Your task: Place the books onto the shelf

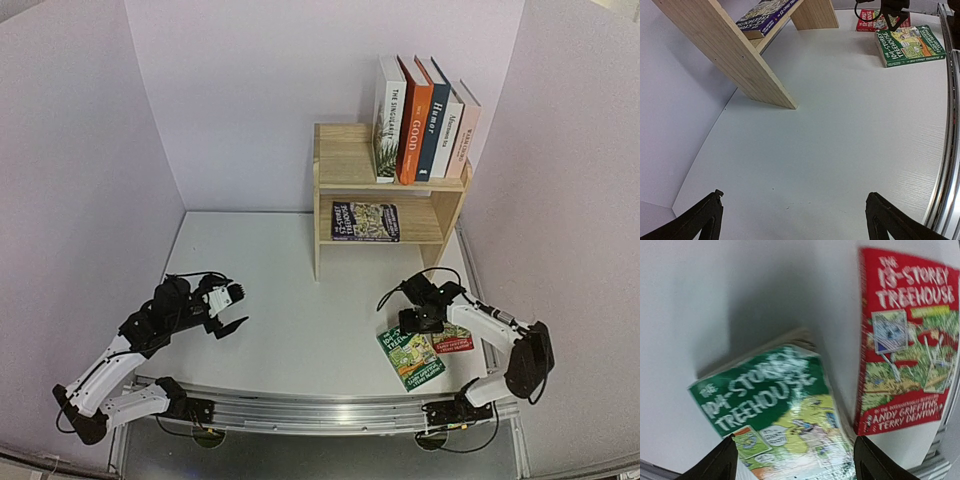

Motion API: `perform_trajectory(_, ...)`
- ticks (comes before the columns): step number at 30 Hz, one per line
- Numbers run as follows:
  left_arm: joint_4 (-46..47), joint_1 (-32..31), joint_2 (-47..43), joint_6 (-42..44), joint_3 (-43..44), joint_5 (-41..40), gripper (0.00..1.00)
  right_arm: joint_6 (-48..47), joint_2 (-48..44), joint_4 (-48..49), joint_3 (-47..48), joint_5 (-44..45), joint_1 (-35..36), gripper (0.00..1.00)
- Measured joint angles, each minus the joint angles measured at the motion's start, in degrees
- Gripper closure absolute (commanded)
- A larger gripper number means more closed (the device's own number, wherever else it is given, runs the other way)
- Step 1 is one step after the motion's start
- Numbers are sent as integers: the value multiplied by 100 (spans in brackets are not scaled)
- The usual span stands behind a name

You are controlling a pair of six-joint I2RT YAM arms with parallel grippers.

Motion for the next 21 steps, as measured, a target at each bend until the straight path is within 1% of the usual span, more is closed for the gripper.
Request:
perform_trajectory(4, 0, 7, -11, -87, 1, 130, 0, 532, 223, -193, -60, 121, -412, 23)
perform_trajectory(8, -23, 102, -68, -110, 1, 242, 1, 626, 613, -172, -44, 75, -569, 24)
perform_trajectory(12, -57, 222, -152, -131, 1, 281, 1, 474, 1095, 37, -62, -294, -785, 27)
perform_trajectory(16, -57, 303, -233, -134, 1, 309, 1, 282, 1299, 176, -79, -915, -1119, 35)
perform_trajectory(20, -58, 343, -287, -134, 1, 315, 1, 215, 1560, 210, 94, -1484, -1197, 39)
perform_trajectory(21, -59, 354, -294, -132, 1, 315, 1, 215, 1638, 219, 155, -1614, -1174, 42)
